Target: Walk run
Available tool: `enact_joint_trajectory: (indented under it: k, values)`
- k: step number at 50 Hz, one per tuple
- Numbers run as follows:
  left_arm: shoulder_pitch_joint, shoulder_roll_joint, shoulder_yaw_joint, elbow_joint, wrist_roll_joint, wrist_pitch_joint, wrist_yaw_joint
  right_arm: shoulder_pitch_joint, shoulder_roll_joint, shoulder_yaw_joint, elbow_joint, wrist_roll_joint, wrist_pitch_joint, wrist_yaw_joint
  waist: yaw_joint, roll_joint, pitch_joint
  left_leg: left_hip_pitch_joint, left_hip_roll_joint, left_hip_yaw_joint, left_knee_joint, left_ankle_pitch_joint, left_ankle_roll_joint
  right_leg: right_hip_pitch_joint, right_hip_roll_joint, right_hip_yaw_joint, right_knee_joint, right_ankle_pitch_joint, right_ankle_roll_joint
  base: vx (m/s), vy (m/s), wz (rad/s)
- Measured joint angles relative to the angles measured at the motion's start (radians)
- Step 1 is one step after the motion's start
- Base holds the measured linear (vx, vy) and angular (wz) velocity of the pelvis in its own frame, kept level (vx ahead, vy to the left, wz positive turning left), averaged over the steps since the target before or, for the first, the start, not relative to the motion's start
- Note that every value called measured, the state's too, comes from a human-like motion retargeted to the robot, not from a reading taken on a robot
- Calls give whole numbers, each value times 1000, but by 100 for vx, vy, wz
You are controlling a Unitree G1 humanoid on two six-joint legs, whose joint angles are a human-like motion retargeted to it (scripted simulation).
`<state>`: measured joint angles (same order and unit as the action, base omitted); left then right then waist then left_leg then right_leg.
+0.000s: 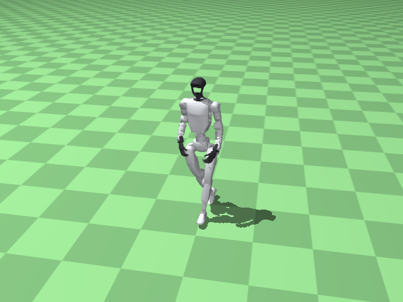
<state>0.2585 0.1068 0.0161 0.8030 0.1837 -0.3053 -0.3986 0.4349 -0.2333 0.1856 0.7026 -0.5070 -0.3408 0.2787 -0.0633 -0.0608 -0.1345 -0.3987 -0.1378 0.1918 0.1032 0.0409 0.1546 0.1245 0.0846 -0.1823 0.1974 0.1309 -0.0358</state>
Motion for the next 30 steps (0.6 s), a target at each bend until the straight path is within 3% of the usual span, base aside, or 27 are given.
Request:
enact_joint_trajectory:
  k: [3,5,6,7,11,15,20,23,26,28,30]
  values:
    - [-1,-12,23,33,5,34,-11,-15,8,12,11,-19,-7,9,-30,5,-26,13,21,-48,82,-67,28,-85,23,84,228,271,117,103,-6,-42]
    - [-11,14,11,34,38,100,-51,-33,-5,40,1,-47,-10,4,-50,46,-22,55,87,27,107,-106,33,-178,77,113,426,382,179,98,-2,-23]
    - [-16,33,-6,29,57,123,-69,-38,-14,44,-9,-74,-11,-8,-58,70,-21,84,93,11,100,-126,33,-217,80,95,487,388,188,78,1,-18]
    - [-22,48,-21,28,76,142,-88,-43,-21,45,-19,-100,-12,-23,-62,91,-19,112,98,-2,92,-143,32,-256,81,81,540,371,184,65,2,-27]
    - [-32,70,-68,40,146,187,-142,-44,-11,17,-55,-101,-34,-115,-95,133,-2,217,110,11,43,-168,21,-396,25,19,611,165,78,78,2,17]
    - [-25,92,-126,14,208,170,-115,-30,-6,-3,-89,3,-91,-177,-191,163,11,305,78,-40,2,-199,26,-509,-53,-28,456,7,70,74,1,115]
    - [-15,72,-127,24,250,160,-108,-28,-8,-7,-104,-2,-100,-184,-259,112,37,436,-12,-81,-24,-257,21,-562,-180,-27,64,-30,124,76,-7,79]
    - [-17,60,-112,46,246,183,-130,-30,-10,-6,-107,-35,-74,-169,-284,107,52,509,-12,-110,-30,-288,0,-613,-177,72,-114,-80,120,65,-11,70]
    - [-12,55,-103,55,248,193,-138,-22,-10,-4,-111,-53,-53,-167,-290,113,53,562,-3,-132,-19,-312,-21,-624,-167,145,-191,-73,182,92,-25,58]
    - [-7,57,-98,56,243,195,-141,-29,-7,-3,-111,-28,-54,-150,-290,107,50,577,-4,-147,11,-309,-39,-618,-155,182,-142,-42,143,84,-29,71]
    - [1,57,-94,62,231,196,-144,-32,2,-14,-113,10,-55,-143,-312,111,42,586,11,-179,54,-262,-75,-600,-164,109,-105,15,103,86,-33,114]
